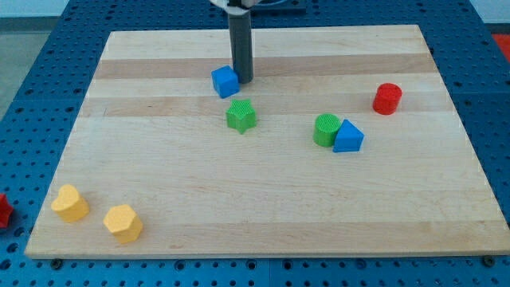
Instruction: Push the blue cube to top left
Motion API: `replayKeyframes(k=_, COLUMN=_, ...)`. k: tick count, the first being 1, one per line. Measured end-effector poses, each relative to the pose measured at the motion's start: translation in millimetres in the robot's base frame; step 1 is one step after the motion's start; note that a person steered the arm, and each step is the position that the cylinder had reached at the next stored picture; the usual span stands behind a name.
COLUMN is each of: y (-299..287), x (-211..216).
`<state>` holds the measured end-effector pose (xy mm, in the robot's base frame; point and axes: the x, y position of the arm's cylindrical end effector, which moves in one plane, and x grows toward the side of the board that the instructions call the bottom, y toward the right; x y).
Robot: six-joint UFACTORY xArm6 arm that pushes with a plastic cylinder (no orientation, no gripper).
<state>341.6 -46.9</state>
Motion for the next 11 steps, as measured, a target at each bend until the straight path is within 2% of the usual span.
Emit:
replayKeyframes(k=2, y=-163, x=6)
replayKeyframes(k=3, y=-91, x=26)
replayKeyframes(k=4, y=-156, x=82)
replayKeyframes(k=5, y=-225, x=71)
replayKeyframes(k=6, y=-203, x=47)
replayKeyframes(k=7, y=-201, x=73)
replayKeyframes(k=8, y=-164, x=86)
replayKeyframes(k=9, y=-156, x=54)
replayKeyframes(k=10, y=-159, x=0)
replayKeyframes(k=11, y=-156, x=-9)
